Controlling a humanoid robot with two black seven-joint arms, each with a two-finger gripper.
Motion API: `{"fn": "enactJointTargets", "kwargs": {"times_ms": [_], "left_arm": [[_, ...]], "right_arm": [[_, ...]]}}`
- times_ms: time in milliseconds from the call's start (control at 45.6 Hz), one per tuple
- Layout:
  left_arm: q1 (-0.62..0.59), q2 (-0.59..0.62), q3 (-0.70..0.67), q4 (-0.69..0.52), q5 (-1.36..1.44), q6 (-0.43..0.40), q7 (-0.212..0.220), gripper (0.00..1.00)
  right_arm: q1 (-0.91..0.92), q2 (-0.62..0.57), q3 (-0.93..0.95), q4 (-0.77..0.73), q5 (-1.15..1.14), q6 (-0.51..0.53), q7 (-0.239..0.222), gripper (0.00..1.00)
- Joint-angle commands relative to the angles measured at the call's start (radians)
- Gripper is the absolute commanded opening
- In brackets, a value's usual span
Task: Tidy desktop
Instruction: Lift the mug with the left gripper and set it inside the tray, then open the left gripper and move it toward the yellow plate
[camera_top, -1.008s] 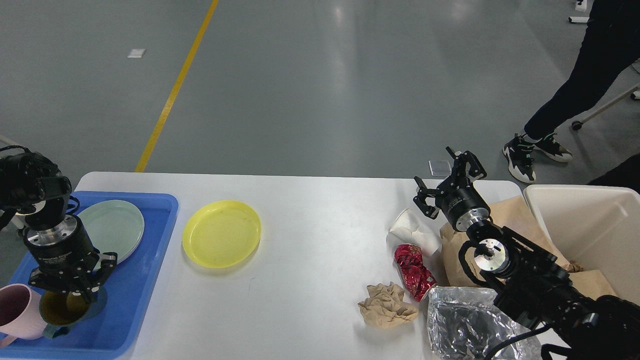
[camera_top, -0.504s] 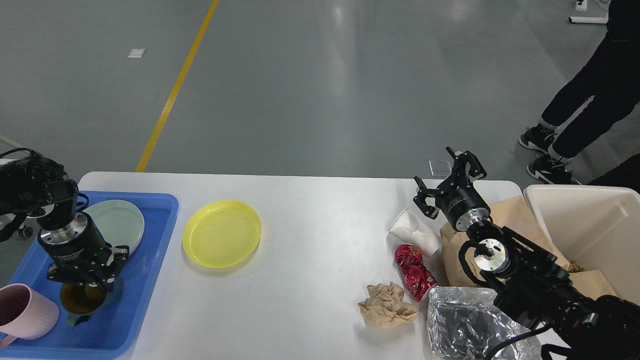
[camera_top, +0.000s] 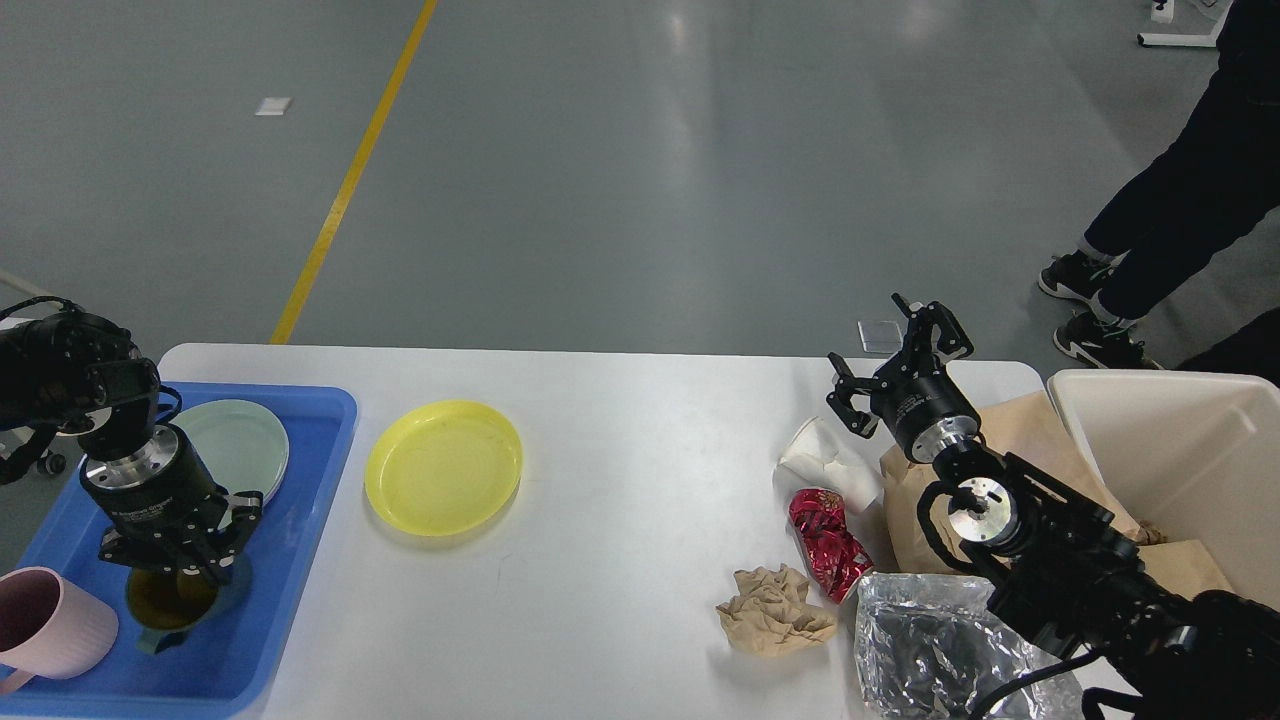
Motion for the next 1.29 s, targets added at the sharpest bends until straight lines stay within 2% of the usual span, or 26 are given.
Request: {"fn": "enactJointTargets", "kwargs": {"times_ms": [0, 197, 263, 351, 504, 679, 877, 1030, 1271], "left_arm": [[-0.001, 0.002, -0.001, 0.0, 0.0, -0.02, -0.006, 0.01], [0.001, 0.001, -0.001, 0.0, -0.001, -0.02, -0.006, 0.02], [0.001, 0.001, -0.001, 0.0, -0.001, -0.02, -0.006, 0.07], [0.002, 0.001, -0.001, 0.0, -0.001, -0.02, -0.006, 0.19], [0.002, -0.001, 0.002, 0.0, -0.001, -0.02, -0.006, 0.3], [0.009, -0.001, 0.005, 0.0, 0.0, -0.02, -0.003, 0.53], [0.009, -0.001, 0.008, -0.002, 0.002, -0.02, -0.003, 0.67], [-0.007, 0.002, 0.012, -0.015, 0.002, -0.02, -0.003, 0.94], [-0.12, 0.008, 0.036, -0.037, 0.003, -0.02, -0.001, 0.96]], "right_arm": [[0.0, 0.0, 0.0, 0.0, 0.0, 0.0, 0.0, 1.0], [0.0, 0.0, 0.0, 0.0, -0.001, 0.0, 0.0, 1.0], [0.0, 0.0, 0.0, 0.0, -0.001, 0.0, 0.0, 1.0], [0.0, 0.0, 0.0, 0.0, -0.001, 0.0, 0.0, 1.0], [0.0, 0.0, 0.0, 0.0, 0.0, 0.0, 0.0, 1.0], [0.0, 0.0, 0.0, 0.0, 0.0, 0.0, 0.0, 1.0], [0.0, 0.0, 0.0, 0.0, 0.0, 0.0, 0.0, 1.0], [0.0, 0.0, 0.0, 0.0, 0.0, 0.0, 0.0, 1.0], [0.0, 0.0, 0.0, 0.0, 0.0, 0.0, 0.0, 1.0]]}}
